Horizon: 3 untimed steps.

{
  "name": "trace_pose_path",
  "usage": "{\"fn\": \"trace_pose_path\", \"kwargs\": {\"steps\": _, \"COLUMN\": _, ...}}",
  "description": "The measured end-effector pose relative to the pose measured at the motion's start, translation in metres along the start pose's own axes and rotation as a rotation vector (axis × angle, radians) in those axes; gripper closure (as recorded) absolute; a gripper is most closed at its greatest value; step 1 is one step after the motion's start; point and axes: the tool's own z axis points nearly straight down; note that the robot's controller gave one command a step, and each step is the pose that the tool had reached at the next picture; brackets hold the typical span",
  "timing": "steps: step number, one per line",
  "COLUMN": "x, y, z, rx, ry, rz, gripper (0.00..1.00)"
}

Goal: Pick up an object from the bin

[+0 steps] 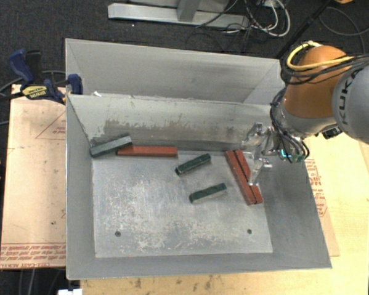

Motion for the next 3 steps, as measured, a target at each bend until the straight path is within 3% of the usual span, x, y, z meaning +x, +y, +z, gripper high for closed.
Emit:
{"fn": "trace_pose_path", "kwargs": {"steps": 1, "x": -0.002, "y": 0.000, "z": -0.005, "rx": 0.001, "ry": -0.008, "rz": -0.001, "gripper": 0.00}}
{"fn": "trace_pose_path", "kwargs": {"steps": 2, "x": 0.036, "y": 0.063, "z": 0.060, "rx": 0.004, "ry": -0.020, "rz": -0.216, "gripper": 1.00}}
{"fn": "trace_pose_path", "kwargs": {"steps": 3, "x": 0.036, "y": 0.063, "z": 0.060, "rx": 0.004, "ry": -0.020, "rz": -0.217, "gripper": 1.00}}
